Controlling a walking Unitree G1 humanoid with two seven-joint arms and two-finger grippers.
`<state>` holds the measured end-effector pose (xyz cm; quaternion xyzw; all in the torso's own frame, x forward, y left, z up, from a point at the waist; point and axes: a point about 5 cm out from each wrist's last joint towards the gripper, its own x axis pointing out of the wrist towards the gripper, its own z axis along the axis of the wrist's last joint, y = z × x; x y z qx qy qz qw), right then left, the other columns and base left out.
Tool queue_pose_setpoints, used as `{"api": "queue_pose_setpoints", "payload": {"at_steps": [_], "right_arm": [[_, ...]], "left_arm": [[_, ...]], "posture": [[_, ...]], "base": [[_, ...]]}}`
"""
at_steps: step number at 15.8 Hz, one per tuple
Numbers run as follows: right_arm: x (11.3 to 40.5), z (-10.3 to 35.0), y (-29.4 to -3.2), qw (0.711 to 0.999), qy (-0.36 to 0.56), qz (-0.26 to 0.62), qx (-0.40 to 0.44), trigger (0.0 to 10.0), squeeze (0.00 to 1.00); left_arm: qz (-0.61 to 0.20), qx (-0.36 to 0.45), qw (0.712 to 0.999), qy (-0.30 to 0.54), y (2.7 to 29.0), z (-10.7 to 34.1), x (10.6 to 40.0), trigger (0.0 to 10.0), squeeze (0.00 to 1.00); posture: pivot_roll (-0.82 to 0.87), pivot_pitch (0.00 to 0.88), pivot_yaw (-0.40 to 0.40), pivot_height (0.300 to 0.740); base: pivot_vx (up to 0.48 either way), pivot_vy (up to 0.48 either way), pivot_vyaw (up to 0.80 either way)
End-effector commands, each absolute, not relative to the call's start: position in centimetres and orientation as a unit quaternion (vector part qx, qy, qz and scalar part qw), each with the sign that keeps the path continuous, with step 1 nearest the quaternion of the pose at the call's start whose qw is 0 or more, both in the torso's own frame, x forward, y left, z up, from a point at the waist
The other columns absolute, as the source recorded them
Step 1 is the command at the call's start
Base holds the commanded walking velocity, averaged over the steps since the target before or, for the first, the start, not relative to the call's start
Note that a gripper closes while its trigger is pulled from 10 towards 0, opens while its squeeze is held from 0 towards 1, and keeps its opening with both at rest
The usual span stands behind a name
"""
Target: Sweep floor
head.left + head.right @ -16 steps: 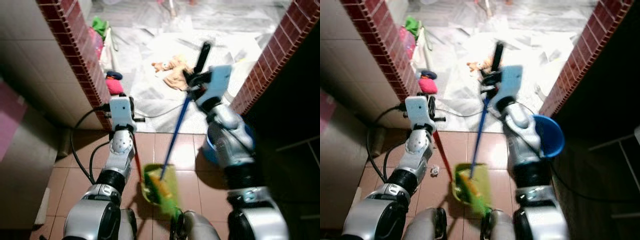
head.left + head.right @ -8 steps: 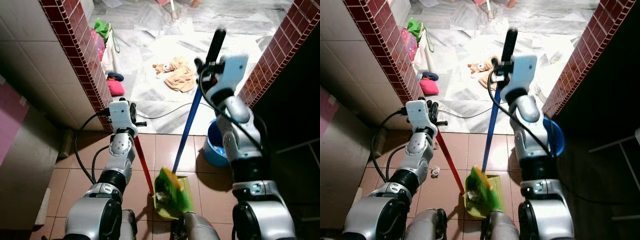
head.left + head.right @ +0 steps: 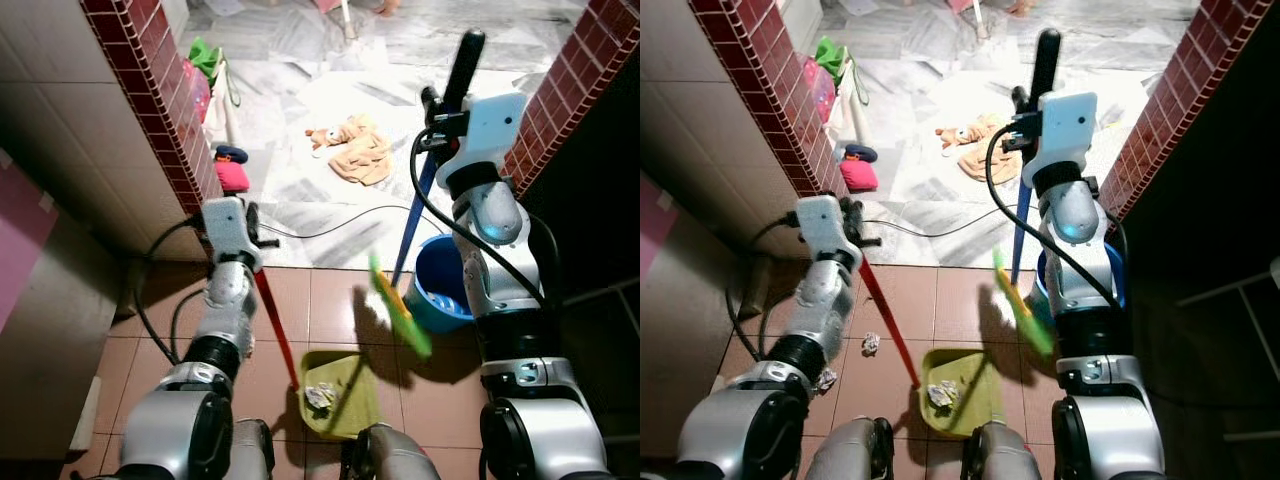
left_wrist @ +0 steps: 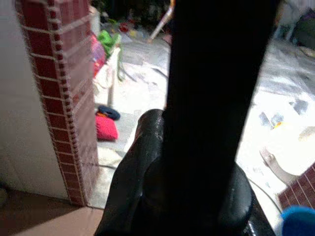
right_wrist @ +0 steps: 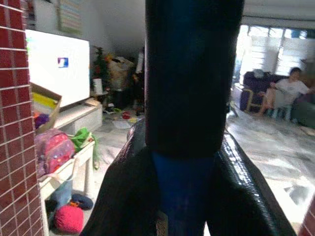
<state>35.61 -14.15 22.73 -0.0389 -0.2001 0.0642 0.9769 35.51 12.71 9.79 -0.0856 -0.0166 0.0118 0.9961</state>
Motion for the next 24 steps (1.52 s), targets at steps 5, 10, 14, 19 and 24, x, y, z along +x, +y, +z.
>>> {"api": "queue_pose_setpoints", "payload": {"at_steps": [5,10,14,19,24], "right_arm": [[33.9,17.6,-13.3,0.988,-0.136,0.057,-0.051,10.0,0.0],[31.9,13.9,-14.2,0.994,-0.09,0.015,-0.066,10.0,0.0],[31.6,13.1,-14.5,0.996,-0.074,0.009,-0.053,10.0,0.0],[32.0,12.5,-15.6,0.998,-0.053,-0.008,-0.044,10.0,0.0],[32.4,12.1,-15.3,0.999,-0.038,-0.005,-0.029,10.0,0.0]], "left_arm": [[0.041,-0.074,0.991,-0.103,15.7,13.4,35.3,10.0,0.0],[0.021,-0.036,0.993,-0.115,16.0,13.5,33.0,10.0,0.0],[0.03,-0.071,0.992,-0.103,16.3,13.6,32.3,10.0,0.0],[0.042,-0.084,0.991,-0.097,16.2,14.4,32.2,10.0,0.0],[0.037,-0.104,0.99,-0.084,15.6,14.7,32.2,10.0,0.0]], "posture": [[-0.06,0.054,0.014,0.731],[-0.03,0.055,0.037,0.731],[-0.03,0.058,0.035,0.731],[-0.03,0.057,0.023,0.731],[-0.04,0.044,0.022,0.731]], "base": [[0.0,0.0,0.0],[0.0,0.0,-0.08],[0.0,0.0,-0.8],[0.0,0.0,-0.74],[0.0,0.0,-0.16]]}}
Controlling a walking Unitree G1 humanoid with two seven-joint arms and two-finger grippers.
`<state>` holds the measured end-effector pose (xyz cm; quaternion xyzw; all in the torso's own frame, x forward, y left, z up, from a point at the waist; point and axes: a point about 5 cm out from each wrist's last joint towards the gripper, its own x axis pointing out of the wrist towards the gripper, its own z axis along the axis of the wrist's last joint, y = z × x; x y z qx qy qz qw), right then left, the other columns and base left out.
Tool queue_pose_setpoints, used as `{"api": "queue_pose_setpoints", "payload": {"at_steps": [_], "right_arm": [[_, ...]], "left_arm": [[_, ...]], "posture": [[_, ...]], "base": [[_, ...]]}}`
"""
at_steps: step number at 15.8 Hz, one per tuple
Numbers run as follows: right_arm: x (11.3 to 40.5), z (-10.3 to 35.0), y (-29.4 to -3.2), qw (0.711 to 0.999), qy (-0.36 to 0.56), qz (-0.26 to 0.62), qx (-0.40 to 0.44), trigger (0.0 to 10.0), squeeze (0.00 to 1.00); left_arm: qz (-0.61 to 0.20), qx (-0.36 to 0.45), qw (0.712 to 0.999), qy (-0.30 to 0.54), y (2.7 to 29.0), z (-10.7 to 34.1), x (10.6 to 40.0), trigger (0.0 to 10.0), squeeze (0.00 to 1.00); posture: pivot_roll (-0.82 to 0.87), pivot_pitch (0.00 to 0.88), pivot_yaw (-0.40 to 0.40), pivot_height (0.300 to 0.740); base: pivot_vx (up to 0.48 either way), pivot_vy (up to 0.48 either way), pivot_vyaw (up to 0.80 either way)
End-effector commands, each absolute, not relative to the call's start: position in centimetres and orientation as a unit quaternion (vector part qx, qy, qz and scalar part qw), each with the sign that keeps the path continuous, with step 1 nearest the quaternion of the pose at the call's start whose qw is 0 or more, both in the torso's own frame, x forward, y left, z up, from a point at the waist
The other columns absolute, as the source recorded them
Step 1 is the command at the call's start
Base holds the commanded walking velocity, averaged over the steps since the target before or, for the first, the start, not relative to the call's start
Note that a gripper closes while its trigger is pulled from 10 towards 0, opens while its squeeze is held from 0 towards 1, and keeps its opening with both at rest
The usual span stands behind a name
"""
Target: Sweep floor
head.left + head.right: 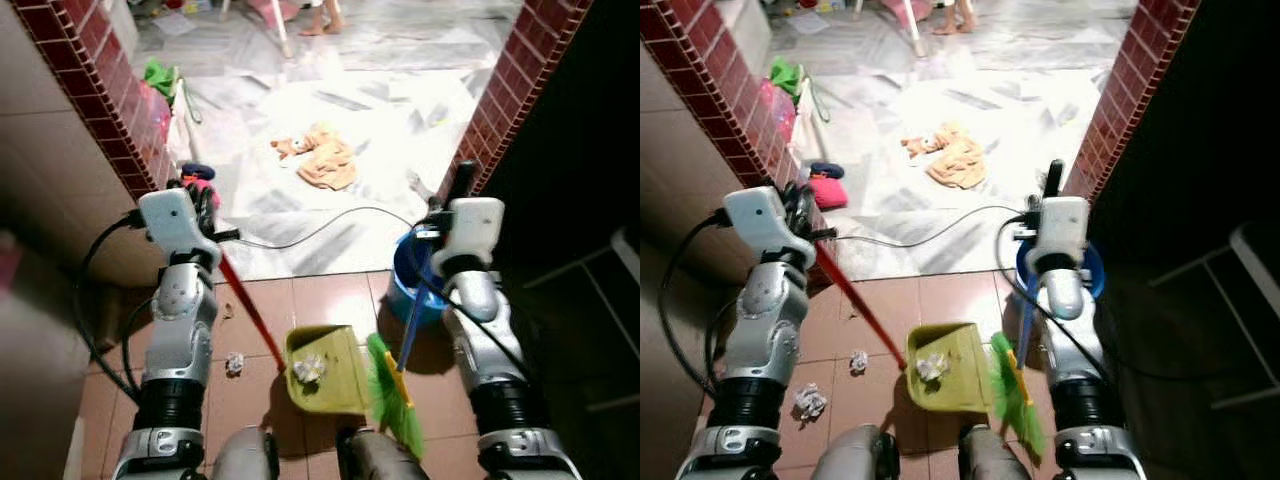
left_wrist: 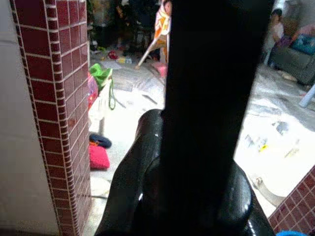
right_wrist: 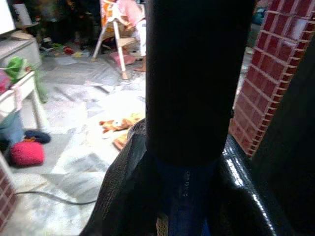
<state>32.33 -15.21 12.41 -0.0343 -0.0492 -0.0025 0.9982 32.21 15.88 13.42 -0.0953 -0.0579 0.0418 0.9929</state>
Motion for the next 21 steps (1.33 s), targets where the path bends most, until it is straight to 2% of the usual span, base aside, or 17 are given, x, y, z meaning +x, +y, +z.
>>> {"api": "queue_pose_setpoints", "payload": {"at_steps": [1,9,13,16,21], "right_arm": [[32.4,12.1,-15.1,0.999,-0.038,-0.002,-0.027,10.0,0.0],[32.2,10.5,-16.4,0.997,0.012,-0.022,-0.074,10.0,0.0],[32.2,9.9,-16.6,0.996,0.033,-0.024,-0.082,10.0,0.0],[32.3,9.7,-16.6,0.996,0.039,-0.023,-0.081,10.0,0.0],[32.6,9.8,-16.4,0.996,0.038,-0.022,-0.083,10.0,0.0]], "left_arm": [[0.037,-0.108,0.99,-0.083,15.5,14.8,32.2,10.0,0.0],[0.064,-0.117,0.981,-0.143,16.6,19.5,33.2,10.0,0.0],[0.053,-0.103,0.988,-0.105,16.4,17.8,33.2,10.0,0.0],[0.043,-0.106,0.989,-0.094,15.9,17.2,32.8,10.0,0.0],[0.034,-0.109,0.99,-0.082,15.4,16.8,32.6,10.0,0.0]], "posture": [[-0.04,0.047,0.019,0.731],[-0.04,0.053,0.022,0.731],[-0.05,0.055,0.022,0.731],[-0.04,0.058,0.018,0.731],[-0.04,0.063,0.013,0.731]], "base": [[0.0,0.0,-0.8],[0.0,0.0,-0.8],[0.0,0.0,-0.68],[0.0,0.0,0.0],[0.0,0.304,-0.8]]}}
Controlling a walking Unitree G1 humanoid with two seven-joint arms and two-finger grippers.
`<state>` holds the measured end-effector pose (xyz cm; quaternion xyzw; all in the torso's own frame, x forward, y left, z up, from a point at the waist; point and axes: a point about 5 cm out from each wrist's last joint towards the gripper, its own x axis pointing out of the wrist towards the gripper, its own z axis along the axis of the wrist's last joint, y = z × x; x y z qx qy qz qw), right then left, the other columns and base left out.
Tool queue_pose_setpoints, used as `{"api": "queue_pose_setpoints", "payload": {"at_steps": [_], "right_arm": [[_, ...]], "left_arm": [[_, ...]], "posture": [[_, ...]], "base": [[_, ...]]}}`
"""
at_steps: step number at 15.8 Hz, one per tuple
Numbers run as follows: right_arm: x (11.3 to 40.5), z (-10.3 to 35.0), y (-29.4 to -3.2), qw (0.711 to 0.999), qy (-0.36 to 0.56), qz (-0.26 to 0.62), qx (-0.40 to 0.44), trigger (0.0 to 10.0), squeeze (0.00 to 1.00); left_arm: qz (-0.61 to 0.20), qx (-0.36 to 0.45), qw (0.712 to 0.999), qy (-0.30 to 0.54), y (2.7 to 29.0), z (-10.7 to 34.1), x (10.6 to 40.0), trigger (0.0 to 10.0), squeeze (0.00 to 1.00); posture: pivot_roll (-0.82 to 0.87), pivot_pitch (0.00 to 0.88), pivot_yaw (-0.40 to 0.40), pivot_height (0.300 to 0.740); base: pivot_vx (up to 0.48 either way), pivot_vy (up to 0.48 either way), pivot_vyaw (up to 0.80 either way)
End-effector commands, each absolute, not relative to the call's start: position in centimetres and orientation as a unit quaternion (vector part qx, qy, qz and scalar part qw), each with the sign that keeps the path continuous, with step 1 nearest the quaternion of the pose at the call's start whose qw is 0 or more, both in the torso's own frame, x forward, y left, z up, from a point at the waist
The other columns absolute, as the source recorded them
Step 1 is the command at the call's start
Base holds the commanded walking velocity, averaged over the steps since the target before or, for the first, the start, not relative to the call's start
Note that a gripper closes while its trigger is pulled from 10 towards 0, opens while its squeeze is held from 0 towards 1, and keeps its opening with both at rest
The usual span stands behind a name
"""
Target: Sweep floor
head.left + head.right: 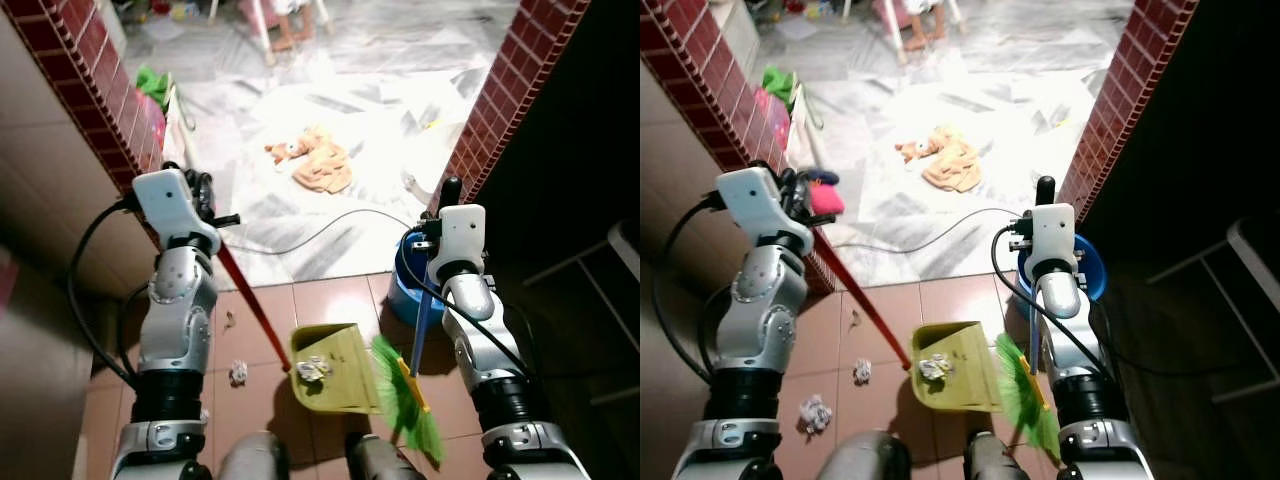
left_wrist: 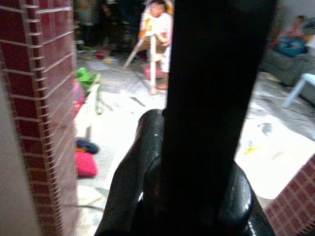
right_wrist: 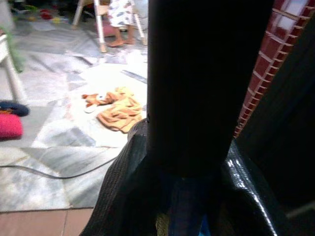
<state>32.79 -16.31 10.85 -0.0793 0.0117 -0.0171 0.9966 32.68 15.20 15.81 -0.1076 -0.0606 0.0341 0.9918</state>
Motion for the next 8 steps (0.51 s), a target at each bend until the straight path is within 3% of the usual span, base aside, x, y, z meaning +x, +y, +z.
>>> {"api": "queue_pose_setpoints", "payload": {"at_steps": [1,7,8], "right_arm": [[32.6,9.8,-16.37,0.995,0.038,-0.022,-0.085,10.0,0.0],[33.05,9.98,-16.1,0.995,0.036,-0.016,-0.09,10.0,0.0],[33.14,9.98,-15.93,0.995,0.035,-0.015,-0.09,10.0,0.0]], "left_arm": [[0.031,-0.109,0.99,-0.081,15.33,16.76,32.52,10.0,0.0],[0.024,-0.108,0.991,-0.077,15.0,16.64,32.47,10.0,0.0],[0.021,-0.106,0.991,-0.078,14.91,16.6,32.38,10.0,0.0]], "posture": [[-0.04,0.062,0.013,0.731],[-0.04,0.066,0.015,0.731],[-0.04,0.066,0.017,0.731]], "base": [[0.0,0.401,0.0],[0.0,0.402,0.0],[0.0,0.0,0.0]]}}
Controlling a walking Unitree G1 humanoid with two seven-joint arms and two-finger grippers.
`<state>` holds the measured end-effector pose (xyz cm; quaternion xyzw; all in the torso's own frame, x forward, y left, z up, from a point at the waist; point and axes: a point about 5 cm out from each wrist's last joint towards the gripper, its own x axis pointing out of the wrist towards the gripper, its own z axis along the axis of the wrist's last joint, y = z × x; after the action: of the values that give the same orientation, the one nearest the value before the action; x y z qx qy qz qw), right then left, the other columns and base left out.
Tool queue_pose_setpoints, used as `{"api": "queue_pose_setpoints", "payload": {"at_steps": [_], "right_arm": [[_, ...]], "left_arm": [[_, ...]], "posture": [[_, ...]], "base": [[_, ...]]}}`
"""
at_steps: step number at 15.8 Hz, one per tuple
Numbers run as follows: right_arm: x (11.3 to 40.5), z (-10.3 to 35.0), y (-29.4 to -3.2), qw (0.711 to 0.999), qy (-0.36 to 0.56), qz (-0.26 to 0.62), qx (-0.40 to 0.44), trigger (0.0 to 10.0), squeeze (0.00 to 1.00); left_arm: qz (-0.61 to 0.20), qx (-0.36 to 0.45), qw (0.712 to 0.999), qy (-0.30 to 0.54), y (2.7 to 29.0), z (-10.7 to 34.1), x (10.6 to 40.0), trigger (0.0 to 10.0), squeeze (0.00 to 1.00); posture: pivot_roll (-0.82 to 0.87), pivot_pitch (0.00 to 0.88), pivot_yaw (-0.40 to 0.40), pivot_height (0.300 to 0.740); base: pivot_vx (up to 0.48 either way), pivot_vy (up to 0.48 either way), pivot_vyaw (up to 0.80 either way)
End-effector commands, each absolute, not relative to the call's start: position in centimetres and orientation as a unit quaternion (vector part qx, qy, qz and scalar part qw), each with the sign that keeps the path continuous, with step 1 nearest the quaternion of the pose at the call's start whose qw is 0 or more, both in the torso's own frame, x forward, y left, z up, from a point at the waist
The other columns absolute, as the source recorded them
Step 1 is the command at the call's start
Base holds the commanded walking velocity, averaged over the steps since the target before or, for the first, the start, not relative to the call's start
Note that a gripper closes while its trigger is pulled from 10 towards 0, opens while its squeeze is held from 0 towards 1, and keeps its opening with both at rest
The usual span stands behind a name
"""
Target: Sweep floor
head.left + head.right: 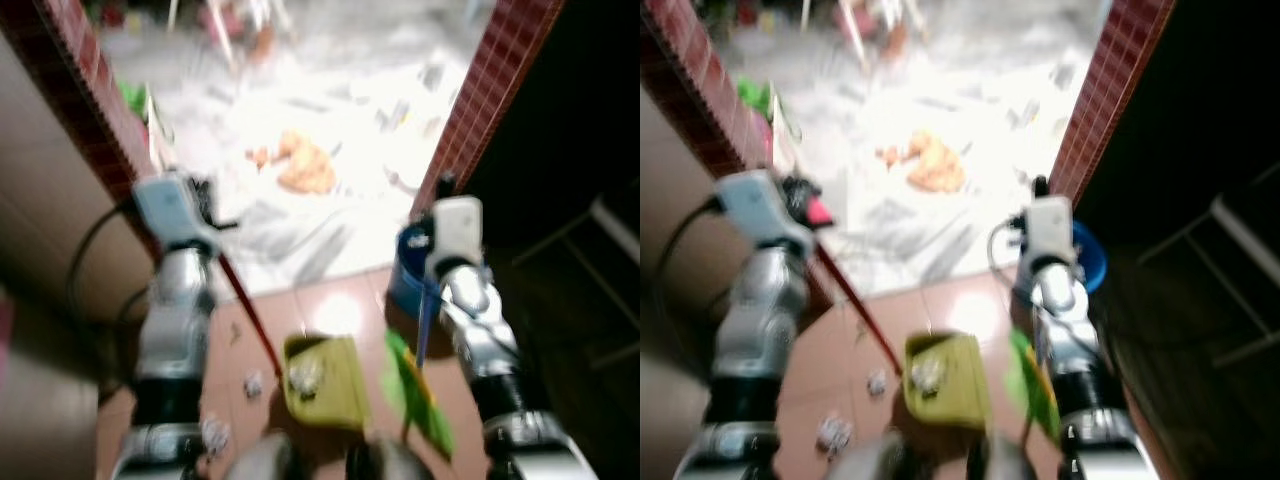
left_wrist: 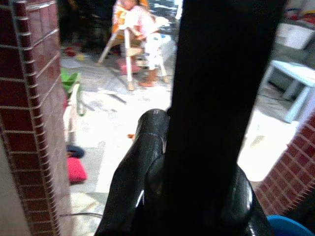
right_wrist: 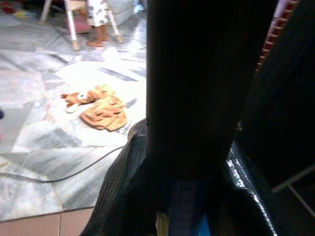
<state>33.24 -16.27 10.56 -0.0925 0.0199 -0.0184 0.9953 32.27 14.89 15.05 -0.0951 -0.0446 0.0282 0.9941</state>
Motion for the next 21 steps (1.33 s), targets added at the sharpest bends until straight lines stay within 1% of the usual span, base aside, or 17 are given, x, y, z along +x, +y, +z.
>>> {"api": "queue_pose_setpoints", "payload": {"at_steps": [1,4,5,9,12,15,16,21], "right_arm": [[33.2,10.0,-15.7,0.995,0.033,-0.013,-0.089,10.0,0.0],[33.1,10.0,-15.6,0.995,0.027,-0.013,-0.094,10.0,0.0],[32.8,10.0,-16.4,0.995,0.018,-0.04,-0.091,10.0,0.0],[32.8,10.6,-16.1,0.995,0.001,-0.034,-0.088,10.0,0.0],[33.1,10.7,-15.3,0.996,0.0,-0.023,-0.089,10.0,0.0],[33.2,10.6,-14.7,0.997,0.0,-0.01,-0.081,10.0,0.0],[33.1,10.4,-14.6,0.996,0.003,-0.005,-0.084,10.0,0.0],[33.2,10.4,-14.6,0.996,0.006,0.002,-0.084,10.0,0.0]], "left_arm": [[0.019,-0.104,0.991,-0.079,14.8,16.6,32.3,10.0,0.0],[0.001,-0.1,0.991,-0.095,14.4,17.0,32.0,10.0,0.0],[0.0,-0.102,0.988,-0.116,14.6,17.7,31.9,10.0,0.0],[0.012,-0.104,0.985,-0.134,15.1,18.9,32.4,10.0,0.0],[0.001,-0.119,0.982,-0.147,14.5,19.6,32.8,10.0,0.0],[0.005,-0.137,0.975,-0.175,14.4,21.6,32.9,10.0,0.0],[0.011,-0.144,0.97,-0.195,14.8,23.0,33.0,10.0,0.0],[0.031,-0.17,0.955,-0.242,15.7,26.5,33.2,10.0,0.0]], "posture": [[-0.04,0.066,0.017,0.731],[-0.03,0.062,0.003,0.731],[-0.02,0.056,0.003,0.731],[-0.03,0.054,0.02,0.731],[-0.04,0.049,0.026,0.731],[-0.04,0.053,0.024,0.731],[-0.04,0.056,0.022,0.731],[-0.04,0.06,0.016,0.731]], "base": [[0.0,0.0,0.0],[0.0,0.0,0.0],[0.0,0.0,0.0],[0.0,0.0,-0.65],[0.0,0.0,-0.8],[0.317,0.0,-0.69],[0.319,0.0,0.0],[0.334,0.0,0.0]]}}
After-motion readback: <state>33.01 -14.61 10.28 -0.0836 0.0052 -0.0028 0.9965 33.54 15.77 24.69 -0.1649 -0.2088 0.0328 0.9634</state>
